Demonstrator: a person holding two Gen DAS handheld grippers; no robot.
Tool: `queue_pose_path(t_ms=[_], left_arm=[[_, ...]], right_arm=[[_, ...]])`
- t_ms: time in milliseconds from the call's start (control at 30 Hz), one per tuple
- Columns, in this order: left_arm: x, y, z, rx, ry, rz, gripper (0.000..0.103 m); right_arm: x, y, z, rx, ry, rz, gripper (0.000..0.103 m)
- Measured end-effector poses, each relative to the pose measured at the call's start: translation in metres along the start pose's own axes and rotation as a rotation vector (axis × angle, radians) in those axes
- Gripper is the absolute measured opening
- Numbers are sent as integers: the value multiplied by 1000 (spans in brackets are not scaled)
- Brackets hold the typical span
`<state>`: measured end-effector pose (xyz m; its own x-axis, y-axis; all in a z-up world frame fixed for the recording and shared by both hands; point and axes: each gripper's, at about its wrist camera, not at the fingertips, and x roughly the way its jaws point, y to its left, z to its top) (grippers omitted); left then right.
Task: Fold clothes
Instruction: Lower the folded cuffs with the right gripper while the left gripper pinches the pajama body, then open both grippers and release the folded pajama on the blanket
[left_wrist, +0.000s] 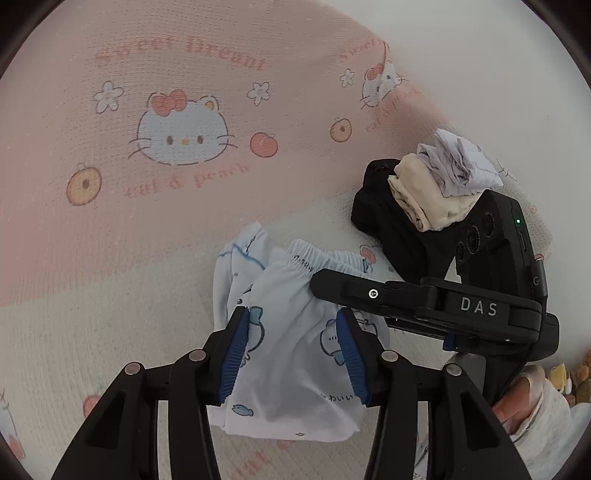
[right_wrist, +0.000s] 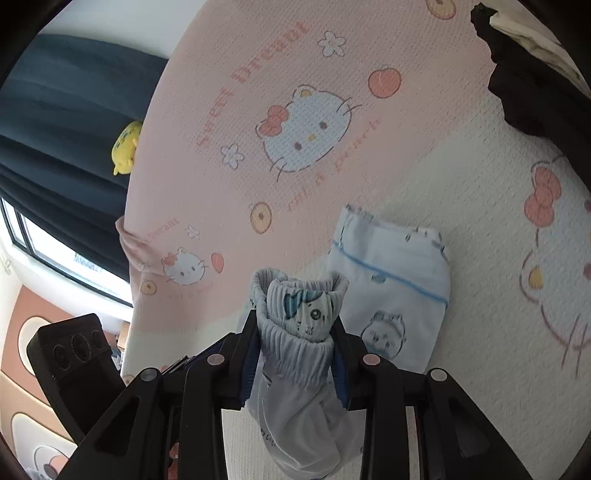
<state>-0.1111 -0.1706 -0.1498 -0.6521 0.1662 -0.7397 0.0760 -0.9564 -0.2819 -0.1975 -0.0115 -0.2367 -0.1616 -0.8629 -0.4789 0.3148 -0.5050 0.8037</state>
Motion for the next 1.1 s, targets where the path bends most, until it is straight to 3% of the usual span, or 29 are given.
queue_pose_path(t_ms=[267, 633, 767, 933, 1033, 1100], left_arm=[[43, 16, 17, -56, 35, 19, 45], [86, 22, -5, 3, 131, 139, 46], [89, 27, -7, -48, 136, 138, 46], [78, 39, 2, -214, 144, 105, 46], [57, 40, 12, -270, 88, 71, 46], [40, 40, 17, -304, 53, 67, 48]], right_arm=[[13, -16, 32, -79, -27, -80, 33], [40, -51, 39, -41, 13, -159, 33], [40, -46, 40, -72, 31, -188, 34], [27, -41, 45, -49, 11, -184, 59], [5, -43, 53, 15, -40, -173, 63], [-6, -47, 57, 50, -43, -160, 71]])
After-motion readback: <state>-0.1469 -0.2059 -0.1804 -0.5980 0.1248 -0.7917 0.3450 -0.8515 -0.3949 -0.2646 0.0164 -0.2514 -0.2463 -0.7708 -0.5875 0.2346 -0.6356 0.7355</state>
